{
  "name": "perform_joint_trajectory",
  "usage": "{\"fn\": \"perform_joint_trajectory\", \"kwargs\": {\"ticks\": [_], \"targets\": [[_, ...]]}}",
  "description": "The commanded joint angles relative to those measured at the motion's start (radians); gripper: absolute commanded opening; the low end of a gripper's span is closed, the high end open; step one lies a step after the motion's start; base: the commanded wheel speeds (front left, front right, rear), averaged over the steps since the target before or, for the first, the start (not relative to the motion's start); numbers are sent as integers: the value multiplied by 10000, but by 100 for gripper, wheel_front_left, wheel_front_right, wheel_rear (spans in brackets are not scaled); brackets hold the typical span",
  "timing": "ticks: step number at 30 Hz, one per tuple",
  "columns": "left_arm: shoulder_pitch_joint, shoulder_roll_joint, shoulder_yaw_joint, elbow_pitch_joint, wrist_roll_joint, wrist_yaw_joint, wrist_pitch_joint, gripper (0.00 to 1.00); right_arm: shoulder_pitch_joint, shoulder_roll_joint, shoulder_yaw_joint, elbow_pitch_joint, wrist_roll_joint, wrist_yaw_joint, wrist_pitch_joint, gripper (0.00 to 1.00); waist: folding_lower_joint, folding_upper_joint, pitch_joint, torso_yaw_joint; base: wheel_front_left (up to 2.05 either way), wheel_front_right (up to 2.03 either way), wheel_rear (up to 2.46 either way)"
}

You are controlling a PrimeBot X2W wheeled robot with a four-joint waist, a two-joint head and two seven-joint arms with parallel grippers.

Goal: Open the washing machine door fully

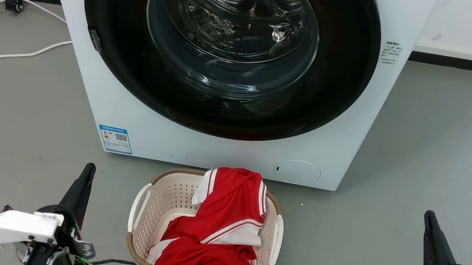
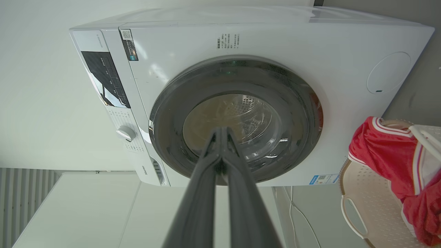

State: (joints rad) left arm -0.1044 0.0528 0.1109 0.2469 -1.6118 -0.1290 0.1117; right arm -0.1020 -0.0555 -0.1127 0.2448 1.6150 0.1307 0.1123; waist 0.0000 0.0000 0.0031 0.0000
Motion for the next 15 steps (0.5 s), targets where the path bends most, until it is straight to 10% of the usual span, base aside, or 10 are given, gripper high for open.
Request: {"fn": "perform_joint_trajectory", "kwargs": {"ticks": [1,15], "targets": [[-86,-8,40,3,41,-33,31,0,-129,41,-12,15,-60,0,16,0,0,0,0,0,0,0,0],[-87,-10,44,1,48,-33,36,0,-130,45,-18,15,-68,0,23,0,0,0,0,0,0,0,0]]}}
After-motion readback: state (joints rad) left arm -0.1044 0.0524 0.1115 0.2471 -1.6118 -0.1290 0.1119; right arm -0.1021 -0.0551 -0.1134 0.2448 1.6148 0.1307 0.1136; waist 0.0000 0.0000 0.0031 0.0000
